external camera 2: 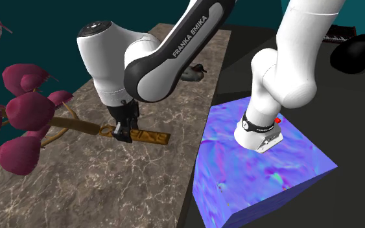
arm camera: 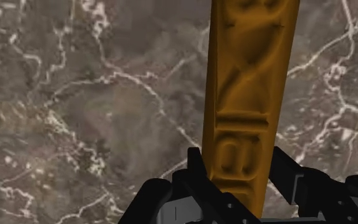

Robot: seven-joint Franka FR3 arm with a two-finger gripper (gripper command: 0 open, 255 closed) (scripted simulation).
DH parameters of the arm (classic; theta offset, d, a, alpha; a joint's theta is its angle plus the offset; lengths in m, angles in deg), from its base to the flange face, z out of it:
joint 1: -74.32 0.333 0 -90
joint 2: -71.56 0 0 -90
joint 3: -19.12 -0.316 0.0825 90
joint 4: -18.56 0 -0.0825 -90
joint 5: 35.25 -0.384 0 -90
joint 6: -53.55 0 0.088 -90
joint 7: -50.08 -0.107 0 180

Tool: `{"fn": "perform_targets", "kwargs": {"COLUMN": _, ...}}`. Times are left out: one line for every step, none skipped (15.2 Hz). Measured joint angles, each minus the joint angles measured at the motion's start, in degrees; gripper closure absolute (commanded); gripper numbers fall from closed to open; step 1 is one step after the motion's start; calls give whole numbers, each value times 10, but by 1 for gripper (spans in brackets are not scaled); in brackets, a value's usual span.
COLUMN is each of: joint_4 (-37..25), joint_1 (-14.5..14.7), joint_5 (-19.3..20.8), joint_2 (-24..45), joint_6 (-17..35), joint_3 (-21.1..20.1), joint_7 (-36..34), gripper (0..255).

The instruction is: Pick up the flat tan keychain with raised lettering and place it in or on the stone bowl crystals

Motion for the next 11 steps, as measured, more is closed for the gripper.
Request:
{"fn": "perform_targets", "kwargs": {"joint_4": -2, "joint_1": 0, "joint_5": -1, "joint_2": -5, "joint_6": -7, "joint_3": 0, "joint_7": 1, "gripper": 255}}
{"fn": "perform_targets", "kwargs": {"joint_4": -3, "joint_1": 0, "joint_5": -2, "joint_2": -10, "joint_6": -14, "joint_3": 0, "joint_7": 1, "gripper": 255}}
{"fn": "perform_targets", "kwargs": {"joint_4": -6, "joint_1": -1, "joint_5": -2, "joint_2": -15, "joint_6": -22, "joint_3": 1, "joint_7": 3, "gripper": 255}}
{"fn": "perform_targets", "kwargs": {"joint_4": -11, "joint_1": -1, "joint_5": -3, "joint_2": -18, "joint_6": -29, "joint_3": 1, "joint_7": 4, "gripper": 255}}
{"fn": "perform_targets", "kwargs": {"joint_4": -15, "joint_1": -1, "joint_5": -4, "joint_2": -23, "joint_6": -38, "joint_3": 1, "joint_7": 4, "gripper": 255}}
{"fn": "perform_targets", "kwargs": {"joint_4": -18, "joint_1": 0, "joint_5": -5, "joint_2": -28, "joint_6": -46, "joint_3": 1, "joint_7": 4, "gripper": 255}}
{"fn": "perform_targets", "kwargs": {"joint_4": -21, "joint_1": 0, "joint_5": -5, "joint_2": -33, "joint_6": -55, "joint_3": 1, "joint_7": 5, "gripper": 255}}
{"fn": "perform_targets", "kwargs": {"joint_4": -23, "joint_1": 0, "joint_5": -6, "joint_2": -37, "joint_6": -60, "joint_3": 1, "joint_7": 5, "gripper": 255}}
{"fn": "perform_targets", "kwargs": {"joint_4": -29, "joint_1": 0, "joint_5": -6, "joint_2": -39, "joint_6": -68, "joint_3": 1, "joint_7": 5, "gripper": 255}}
{"fn": "perform_targets", "kwargs": {"joint_4": -34, "joint_1": 0, "joint_5": -7, "joint_2": -43, "joint_6": -77, "joint_3": 1, "joint_7": 6, "gripper": 255}}
{"fn": "perform_targets", "kwargs": {"joint_4": -37, "joint_1": 0, "joint_5": -7, "joint_2": -46, "joint_6": -84, "joint_3": 1, "joint_7": 7, "gripper": 255}}
